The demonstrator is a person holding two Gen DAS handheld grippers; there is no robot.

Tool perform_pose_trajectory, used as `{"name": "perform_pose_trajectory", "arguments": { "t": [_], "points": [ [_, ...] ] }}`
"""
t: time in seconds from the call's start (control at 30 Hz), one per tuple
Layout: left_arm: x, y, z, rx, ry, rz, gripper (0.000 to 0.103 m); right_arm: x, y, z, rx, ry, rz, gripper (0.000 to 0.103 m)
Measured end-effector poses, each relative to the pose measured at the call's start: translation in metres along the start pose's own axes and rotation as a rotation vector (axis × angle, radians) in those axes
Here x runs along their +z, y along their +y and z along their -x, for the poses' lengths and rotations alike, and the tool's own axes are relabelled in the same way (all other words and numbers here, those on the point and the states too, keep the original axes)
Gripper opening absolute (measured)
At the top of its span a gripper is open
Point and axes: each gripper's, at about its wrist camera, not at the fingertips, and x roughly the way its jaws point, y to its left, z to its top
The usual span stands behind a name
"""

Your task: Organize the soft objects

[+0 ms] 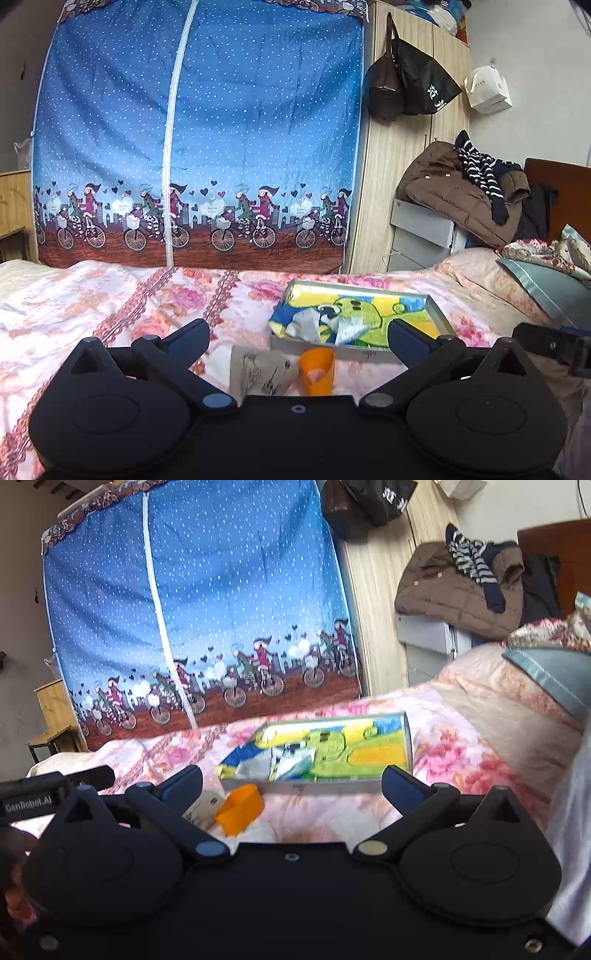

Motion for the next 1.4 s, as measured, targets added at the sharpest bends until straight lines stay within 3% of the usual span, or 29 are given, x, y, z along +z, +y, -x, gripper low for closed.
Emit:
{"name": "perform_pose_trajectory", "arguments": {
  "t": [0.23, 0.37, 0.6, 1.4],
  "points": [
    [-0.028, 0.002, 0.008, -0.013, 0.073, -0.004, 0.102, -0.007, -0.002, -0.006, -0.045, 0.075, -0.021, 0.103],
    [-0.037, -0.004, 0.0, -0.027, 0.12, -0.063, 0.102, -0.012, -0.009, -0.02, -0.083, 0.137, -0.04, 0.103],
    [-0.047, -0.004, -0.015, -0.036, 0.202, -0.055, 0.102, -0.028, -0.013, -0.029, -0.133, 0.204, -0.063, 0.103],
    [-0.053, -0.012, -0.021, -0.04, 0.25, -0.088, 0.102, -0.034, -0.011, -0.042, -0.148, 0.299, 0.002, 0.103]
  ]
}}
